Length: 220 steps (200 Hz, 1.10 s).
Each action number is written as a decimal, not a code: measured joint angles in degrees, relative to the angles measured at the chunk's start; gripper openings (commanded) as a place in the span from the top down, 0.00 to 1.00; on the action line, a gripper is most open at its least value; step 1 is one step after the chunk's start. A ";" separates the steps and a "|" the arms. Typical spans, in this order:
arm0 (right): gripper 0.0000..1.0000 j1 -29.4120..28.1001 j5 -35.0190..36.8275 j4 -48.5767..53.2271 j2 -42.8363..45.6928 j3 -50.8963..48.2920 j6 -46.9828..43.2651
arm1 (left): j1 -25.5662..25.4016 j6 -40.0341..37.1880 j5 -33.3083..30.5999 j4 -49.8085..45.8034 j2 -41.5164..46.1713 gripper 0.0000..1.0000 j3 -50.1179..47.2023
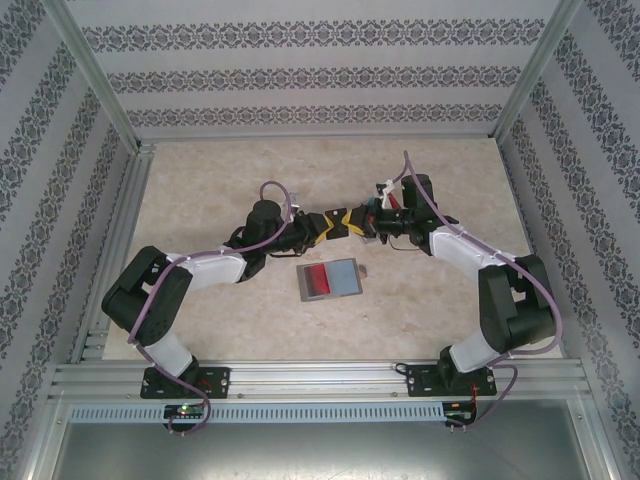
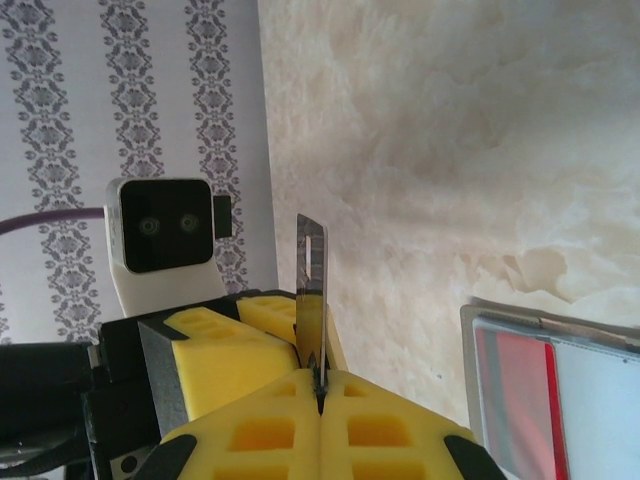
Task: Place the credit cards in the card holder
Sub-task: Pass the credit card.
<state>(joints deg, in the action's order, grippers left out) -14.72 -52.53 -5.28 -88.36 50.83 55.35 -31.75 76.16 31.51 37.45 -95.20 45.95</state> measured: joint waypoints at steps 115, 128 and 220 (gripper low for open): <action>0.98 -0.04 -1.55 6.12 -1.46 0.76 -6.95 | 0.00 -4.17 1.27 -5.90 1.73 1.00 0.04; 0.98 -0.04 -1.57 6.36 -1.46 0.76 -7.37 | 0.00 -4.15 1.31 -6.16 1.73 1.00 0.04; 0.72 -0.13 1.97 9.53 -1.33 0.39 -7.89 | 0.00 1.16 -0.72 -10.16 4.39 1.00 0.04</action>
<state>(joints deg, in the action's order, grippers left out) -14.85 -50.57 4.25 -89.69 51.22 47.46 -31.75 77.32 30.79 27.29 -90.80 46.00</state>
